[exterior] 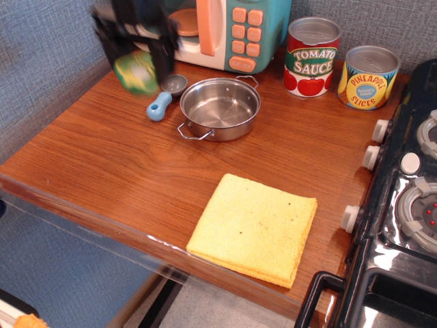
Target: Move the green pepper onto the yellow towel
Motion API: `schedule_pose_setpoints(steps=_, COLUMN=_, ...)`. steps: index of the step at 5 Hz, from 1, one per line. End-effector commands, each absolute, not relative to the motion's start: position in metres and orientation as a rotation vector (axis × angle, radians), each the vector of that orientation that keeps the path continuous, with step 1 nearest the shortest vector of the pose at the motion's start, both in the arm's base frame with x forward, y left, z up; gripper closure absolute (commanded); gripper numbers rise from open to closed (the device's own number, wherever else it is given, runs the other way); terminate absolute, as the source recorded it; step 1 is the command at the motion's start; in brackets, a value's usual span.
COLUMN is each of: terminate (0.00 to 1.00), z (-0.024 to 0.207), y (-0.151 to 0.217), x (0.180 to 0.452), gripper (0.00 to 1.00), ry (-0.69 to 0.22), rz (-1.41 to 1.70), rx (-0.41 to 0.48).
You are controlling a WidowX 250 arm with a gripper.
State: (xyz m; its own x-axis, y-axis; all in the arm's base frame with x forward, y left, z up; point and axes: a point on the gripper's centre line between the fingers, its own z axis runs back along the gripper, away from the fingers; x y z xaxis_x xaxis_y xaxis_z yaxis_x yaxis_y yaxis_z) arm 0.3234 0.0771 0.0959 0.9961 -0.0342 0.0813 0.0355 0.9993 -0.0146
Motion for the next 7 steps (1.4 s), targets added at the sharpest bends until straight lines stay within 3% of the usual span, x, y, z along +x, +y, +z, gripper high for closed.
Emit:
schedule_pose_setpoints(steps=1, terminate=0.0, z=0.084, y=0.008, x=0.273, gripper=1.0, ry=-0.119, rz=-0.316, rx=0.067)
schedule_pose_setpoints(steps=3, terminate=0.0, z=0.081, y=-0.023, x=0.265, gripper=1.0, ry=-0.135, rz=-0.407, rx=0.077)
schedule_pose_setpoints(steps=4, terminate=0.0, z=0.089, y=-0.027, x=0.273, gripper=1.0, ry=0.031, rz=-0.381, rx=0.166)
schedule_pose_setpoints(steps=5, terminate=0.0, z=0.082, y=-0.071, x=0.315, gripper=1.0, ry=0.047, rz=-0.416, rx=0.139)
schedule_pose_setpoints(steps=6, terminate=0.0, z=0.082, y=-0.061, x=0.307, gripper=0.0, ry=0.029, rz=-0.438, rx=0.131)
schedule_pose_setpoints(steps=7, terminate=0.0, z=0.082, y=-0.061, x=0.308, gripper=0.0, ry=0.029, rz=-0.442, rx=0.129)
